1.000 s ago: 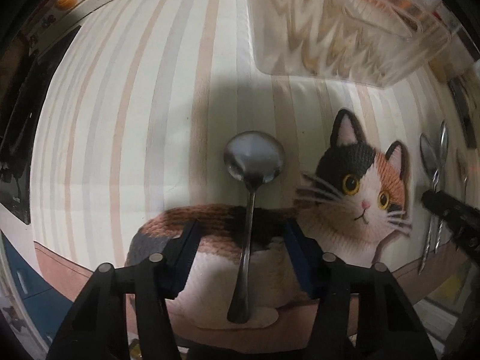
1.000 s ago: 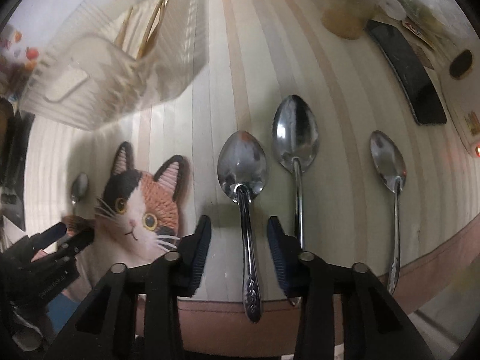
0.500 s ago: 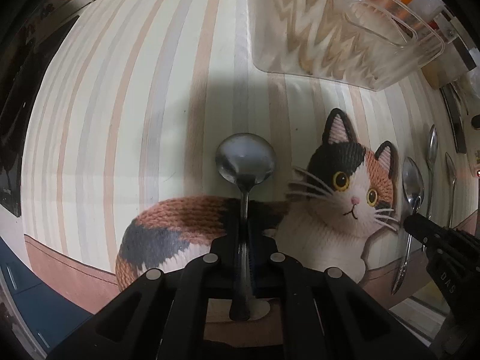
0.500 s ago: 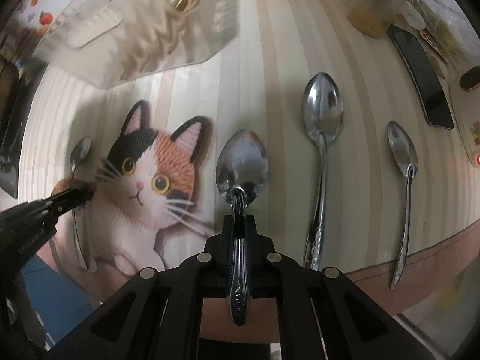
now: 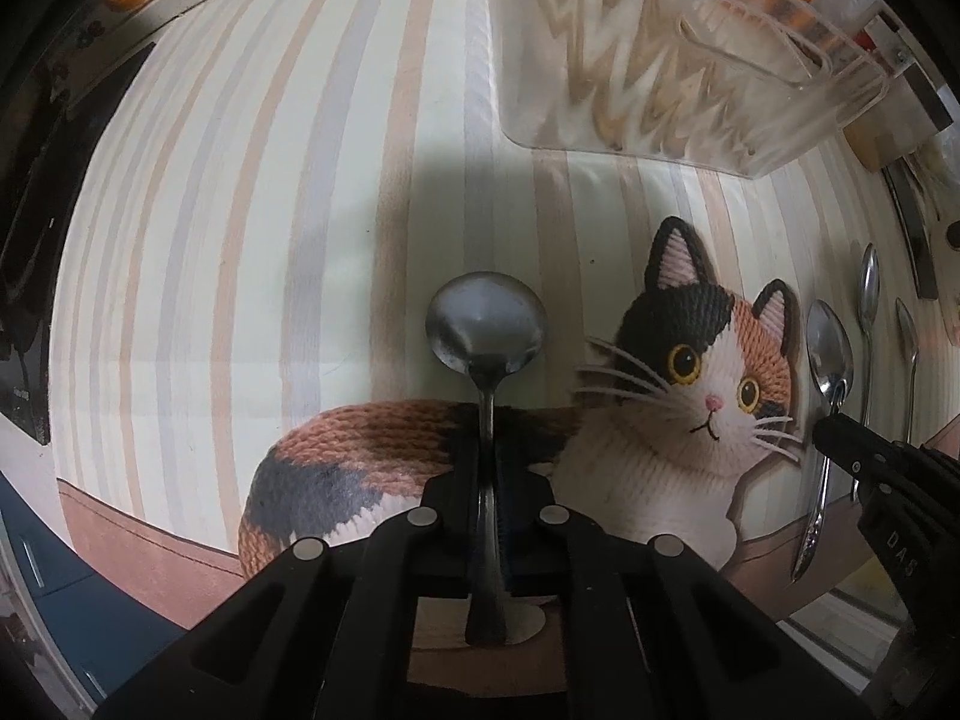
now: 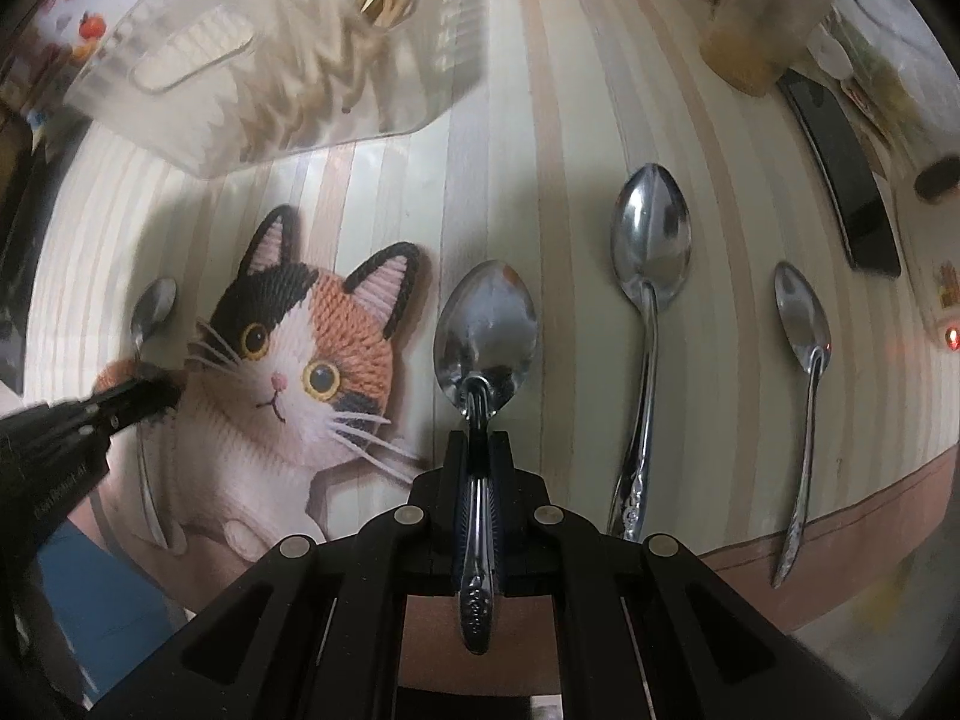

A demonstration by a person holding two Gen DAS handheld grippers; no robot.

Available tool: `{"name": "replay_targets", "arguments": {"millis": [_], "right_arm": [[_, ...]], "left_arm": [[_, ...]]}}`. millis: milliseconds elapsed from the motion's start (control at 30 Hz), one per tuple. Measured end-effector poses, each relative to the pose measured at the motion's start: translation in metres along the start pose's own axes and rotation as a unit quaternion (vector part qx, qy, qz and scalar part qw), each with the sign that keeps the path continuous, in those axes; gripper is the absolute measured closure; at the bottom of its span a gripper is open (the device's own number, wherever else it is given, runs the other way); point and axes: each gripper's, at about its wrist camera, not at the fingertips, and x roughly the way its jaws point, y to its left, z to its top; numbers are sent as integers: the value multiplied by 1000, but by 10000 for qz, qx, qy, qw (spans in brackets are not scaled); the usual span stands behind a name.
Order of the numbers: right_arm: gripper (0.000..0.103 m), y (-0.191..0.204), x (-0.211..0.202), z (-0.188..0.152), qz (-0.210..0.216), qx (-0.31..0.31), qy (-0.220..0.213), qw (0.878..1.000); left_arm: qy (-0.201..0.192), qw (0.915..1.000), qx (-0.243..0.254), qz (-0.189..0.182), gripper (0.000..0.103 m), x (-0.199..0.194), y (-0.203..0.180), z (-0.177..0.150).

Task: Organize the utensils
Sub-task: 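Lift both held spoons and carry them over the clear basket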

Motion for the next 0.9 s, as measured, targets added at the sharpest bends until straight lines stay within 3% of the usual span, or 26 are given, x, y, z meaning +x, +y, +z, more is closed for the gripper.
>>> {"name": "replay_targets", "arguments": {"millis": [533, 900], "right_arm": [[101, -10, -62, 15, 458, 95, -711, 9964], [101, 4, -145, 39, 1076, 15, -1520, 9825]], "left_arm": [[-1015, 9946, -221, 18, 101, -91, 21, 9], [-1794, 9832, -219, -268, 101, -169, 29, 25]]}}
